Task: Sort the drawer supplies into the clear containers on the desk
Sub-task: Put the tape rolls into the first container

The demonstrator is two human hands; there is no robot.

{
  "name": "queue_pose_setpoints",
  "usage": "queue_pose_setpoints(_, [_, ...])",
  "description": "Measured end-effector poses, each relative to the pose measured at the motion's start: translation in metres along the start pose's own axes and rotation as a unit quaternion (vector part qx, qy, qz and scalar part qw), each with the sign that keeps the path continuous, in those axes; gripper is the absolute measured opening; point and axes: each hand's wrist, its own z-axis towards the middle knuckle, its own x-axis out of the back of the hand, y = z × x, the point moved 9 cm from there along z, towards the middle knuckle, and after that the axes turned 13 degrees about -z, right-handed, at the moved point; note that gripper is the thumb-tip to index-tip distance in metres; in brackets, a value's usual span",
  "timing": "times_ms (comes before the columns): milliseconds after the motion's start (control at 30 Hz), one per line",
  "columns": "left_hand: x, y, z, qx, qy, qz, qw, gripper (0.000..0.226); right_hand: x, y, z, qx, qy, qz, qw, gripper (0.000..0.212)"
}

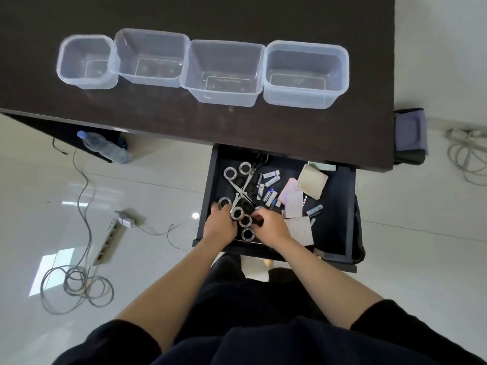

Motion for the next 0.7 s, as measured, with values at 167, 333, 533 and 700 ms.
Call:
queue_pose_setpoints(167, [-0.002, 0.004, 0.016, -0.036, -0.031, -0.027, 0.999, 0.054, -0.007, 0.003, 0.010, -0.065, 0.048, -0.026, 0.996, 0.032])
queue_pose_setpoints(333, [-0.010, 0.007, 0.022, -0.034, -0.088, -0.012, 0.995, 0.056, -0.011, 0.008, 0.014, -0.084, 0.073, -0.023, 0.994, 0.037])
queue_pose_setpoints(533, [-0.014, -0.002, 0.033, -0.002, -0.071, -0.051, 0.996, 0.046, -0.012, 0.010, 0.020, -0.067, 0.068, -0.065, 0.993, 0.037])
queue_pose_setpoints(700, [-0.011, -0.003, 0.033, -0.008, -0.057, -0.061, 0.996, 0.039, -0.004, 0.020, 0.021, -0.099, 0.085, -0.015, 0.991, 0.026])
